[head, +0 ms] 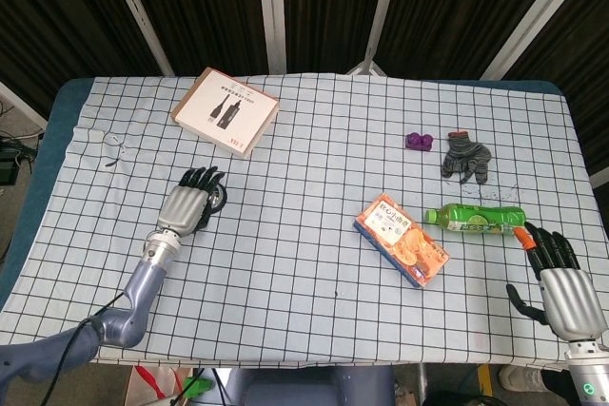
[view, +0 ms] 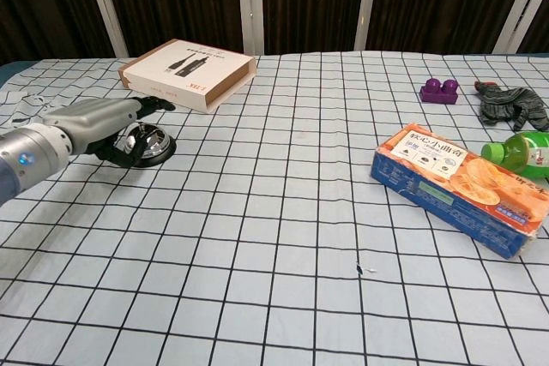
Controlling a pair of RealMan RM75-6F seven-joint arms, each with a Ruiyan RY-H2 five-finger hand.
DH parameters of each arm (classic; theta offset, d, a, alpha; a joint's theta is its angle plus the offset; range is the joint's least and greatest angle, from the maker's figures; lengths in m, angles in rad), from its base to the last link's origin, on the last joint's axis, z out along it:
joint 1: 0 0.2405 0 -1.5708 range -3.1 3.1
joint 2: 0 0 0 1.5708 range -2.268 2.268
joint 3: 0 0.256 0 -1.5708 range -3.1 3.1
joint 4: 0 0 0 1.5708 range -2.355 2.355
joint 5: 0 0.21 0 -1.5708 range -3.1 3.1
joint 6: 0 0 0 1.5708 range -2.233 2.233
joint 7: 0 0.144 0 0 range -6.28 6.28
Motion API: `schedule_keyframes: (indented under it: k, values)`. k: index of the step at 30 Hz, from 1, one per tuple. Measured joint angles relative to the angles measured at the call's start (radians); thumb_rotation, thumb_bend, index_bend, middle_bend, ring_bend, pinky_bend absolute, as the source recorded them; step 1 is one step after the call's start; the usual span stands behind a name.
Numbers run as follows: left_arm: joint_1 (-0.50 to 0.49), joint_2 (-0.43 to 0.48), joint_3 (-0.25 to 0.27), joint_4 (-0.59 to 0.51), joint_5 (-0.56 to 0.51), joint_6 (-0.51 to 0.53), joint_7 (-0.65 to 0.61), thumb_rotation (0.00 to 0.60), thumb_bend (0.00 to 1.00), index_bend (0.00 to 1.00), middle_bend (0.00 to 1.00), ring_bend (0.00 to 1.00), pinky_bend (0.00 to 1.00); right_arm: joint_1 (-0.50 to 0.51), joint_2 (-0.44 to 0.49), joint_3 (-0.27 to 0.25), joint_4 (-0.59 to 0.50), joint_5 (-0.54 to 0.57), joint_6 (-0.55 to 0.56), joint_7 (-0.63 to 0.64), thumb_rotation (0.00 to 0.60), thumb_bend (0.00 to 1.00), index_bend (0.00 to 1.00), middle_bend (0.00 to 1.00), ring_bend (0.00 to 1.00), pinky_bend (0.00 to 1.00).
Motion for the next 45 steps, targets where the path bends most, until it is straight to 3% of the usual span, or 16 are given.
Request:
schedule_keyframes:
  k: [12,17,21,24,30,35,40,45]
  values:
    - [-0.076,-0.135,0.022,0.177,-0.022,-0.059,0.022,0.600,0.90,0.00,0.00,0.00,0.00,-0.005,0.005,0.003,0.006,0.003,0.010,0.021,0.600,0.39,0.08,0.00,0.00,0.00]
    - [-0.077,-0.127,0.024,0.149,0.002,-0.007,0.031,0.600,0.90,0.00,0.00,0.00,0.00,-0.009,0.008,0.003,0.011,-0.001,0.018,0.035,0.600,0.39,0.08,0.00,0.00,0.00]
    - [-0.066,-0.082,0.016,0.042,0.034,0.075,0.045,0.600,0.90,0.00,0.00,0.00,0.00,-0.010,0.008,0.000,0.012,-0.009,0.021,0.035,0.600,0.39,0.08,0.00,0.00,0.00]
    - [-0.044,-0.019,0.013,-0.097,0.061,0.148,0.072,0.600,0.90,0.00,0.00,0.00,0.00,-0.010,0.007,-0.003,0.010,-0.014,0.022,0.030,0.600,0.39,0.08,0.00,0.00,0.00]
    - [0.048,0.183,0.023,-0.488,0.092,0.297,0.168,0.600,0.90,0.00,0.00,0.00,0.00,-0.011,0.005,-0.007,0.002,-0.023,0.023,0.017,0.600,0.39,0.08,0.00,0.00,0.00]
    - [0.200,0.434,0.079,-0.800,0.121,0.457,0.230,0.600,0.89,0.00,0.00,0.00,0.00,-0.012,0.004,-0.008,-0.003,-0.023,0.025,0.007,0.600,0.39,0.08,0.00,0.00,0.00]
    - [0.378,0.629,0.176,-0.886,0.194,0.609,0.148,0.600,0.89,0.00,0.00,0.00,0.00,-0.013,0.003,-0.006,-0.006,-0.017,0.025,-0.001,0.600,0.39,0.08,0.00,0.00,0.00]
    - [0.466,0.671,0.243,-0.798,0.262,0.682,-0.043,0.600,0.90,0.00,0.00,0.00,0.00,-0.015,0.001,-0.004,-0.008,-0.013,0.026,-0.006,0.600,0.39,0.08,0.00,0.00,0.00]
